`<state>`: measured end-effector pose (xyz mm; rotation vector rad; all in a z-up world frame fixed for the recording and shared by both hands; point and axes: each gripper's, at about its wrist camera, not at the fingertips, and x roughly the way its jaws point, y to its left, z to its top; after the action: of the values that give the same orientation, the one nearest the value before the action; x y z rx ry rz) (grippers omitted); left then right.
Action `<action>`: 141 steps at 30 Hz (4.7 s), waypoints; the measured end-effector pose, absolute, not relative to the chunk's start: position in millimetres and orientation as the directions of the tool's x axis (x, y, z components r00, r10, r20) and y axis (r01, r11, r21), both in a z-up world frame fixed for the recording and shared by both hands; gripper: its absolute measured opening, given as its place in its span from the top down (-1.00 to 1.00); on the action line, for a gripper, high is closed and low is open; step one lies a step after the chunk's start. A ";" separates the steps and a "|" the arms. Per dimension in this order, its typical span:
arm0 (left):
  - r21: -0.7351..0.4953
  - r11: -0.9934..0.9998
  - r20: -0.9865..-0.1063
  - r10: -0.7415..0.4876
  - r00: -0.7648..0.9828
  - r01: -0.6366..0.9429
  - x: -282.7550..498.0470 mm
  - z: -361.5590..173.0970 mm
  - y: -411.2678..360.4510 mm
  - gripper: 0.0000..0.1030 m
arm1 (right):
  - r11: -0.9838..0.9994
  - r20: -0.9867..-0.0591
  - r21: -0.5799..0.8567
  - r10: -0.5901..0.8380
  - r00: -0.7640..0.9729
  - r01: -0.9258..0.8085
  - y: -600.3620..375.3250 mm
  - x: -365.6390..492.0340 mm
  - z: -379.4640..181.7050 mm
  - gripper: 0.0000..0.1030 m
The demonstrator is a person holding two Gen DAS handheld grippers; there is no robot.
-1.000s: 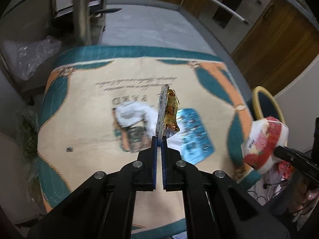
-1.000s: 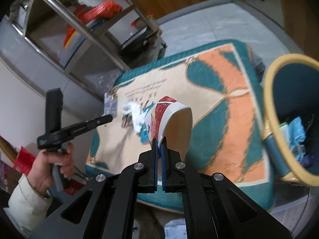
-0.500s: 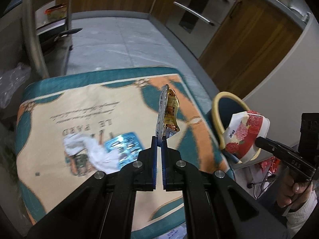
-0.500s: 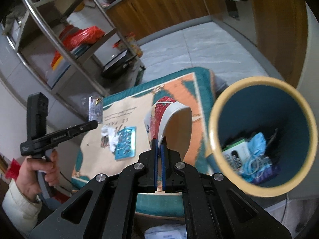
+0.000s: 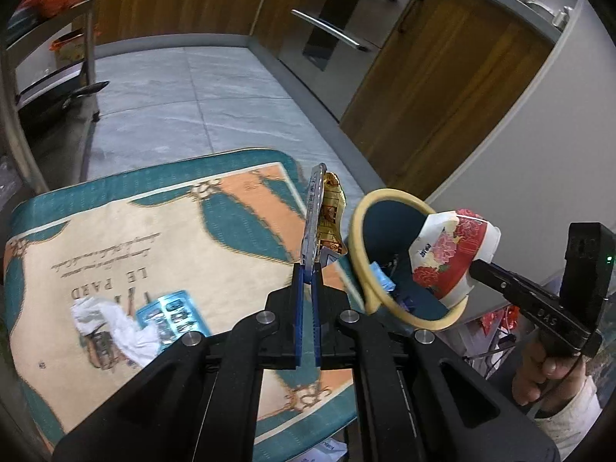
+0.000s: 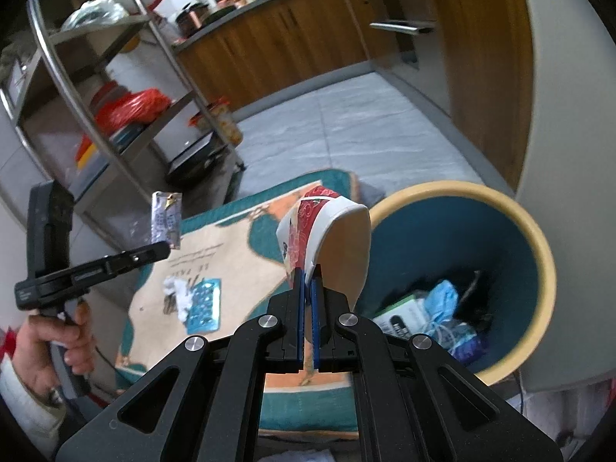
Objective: Collect trash
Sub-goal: 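Lift the gold wrapper with the left gripper while the right gripper carries the cup toward the bin, then carry the cup and gold wrapper over the bin and open both grippers, then move both open grippers back over the cushion toward the tissue and blister pack, then grasp the white tissue with the left gripper while the right gripper grasps the blue blister pack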
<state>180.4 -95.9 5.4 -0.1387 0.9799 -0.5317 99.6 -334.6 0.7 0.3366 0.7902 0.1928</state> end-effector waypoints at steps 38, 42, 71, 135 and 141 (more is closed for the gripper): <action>-0.287 0.768 -0.833 -0.495 0.246 0.572 179.4 -50.3 -284.8 0.93 | 0.926 -0.790 0.322 0.148 0.595 0.197 -398.1 95.6 -54.6 0.92; -0.273 0.770 -0.840 -0.483 0.247 0.576 179.7 -53.3 -286.3 0.93 | 0.923 -0.795 0.325 0.149 0.589 0.205 -399.9 95.4 -56.4 0.92; -0.237 0.841 -0.827 -0.437 0.354 0.486 185.1 -38.3 -205.5 -0.43 | 0.921 -0.761 0.350 0.171 0.626 0.173 -379.4 103.7 -45.4 -0.04; -0.236 0.969 -0.862 -0.170 0.477 -0.080 191.7 -74.7 77.9 0.82 | 0.932 -0.831 0.226 0.337 0.444 -0.284 -134.1 152.3 -69.3 -0.63; -0.305 0.948 -0.807 -0.208 0.552 -0.089 179.7 -35.7 91.8 0.82 | 0.931 -0.857 0.186 0.310 0.412 -0.314 -103.7 162.6 -84.1 -0.73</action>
<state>179.7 91.8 -35.7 -0.3294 0.9878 -0.0717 162.6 -103.7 -84.1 -0.0044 1.0770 0.3923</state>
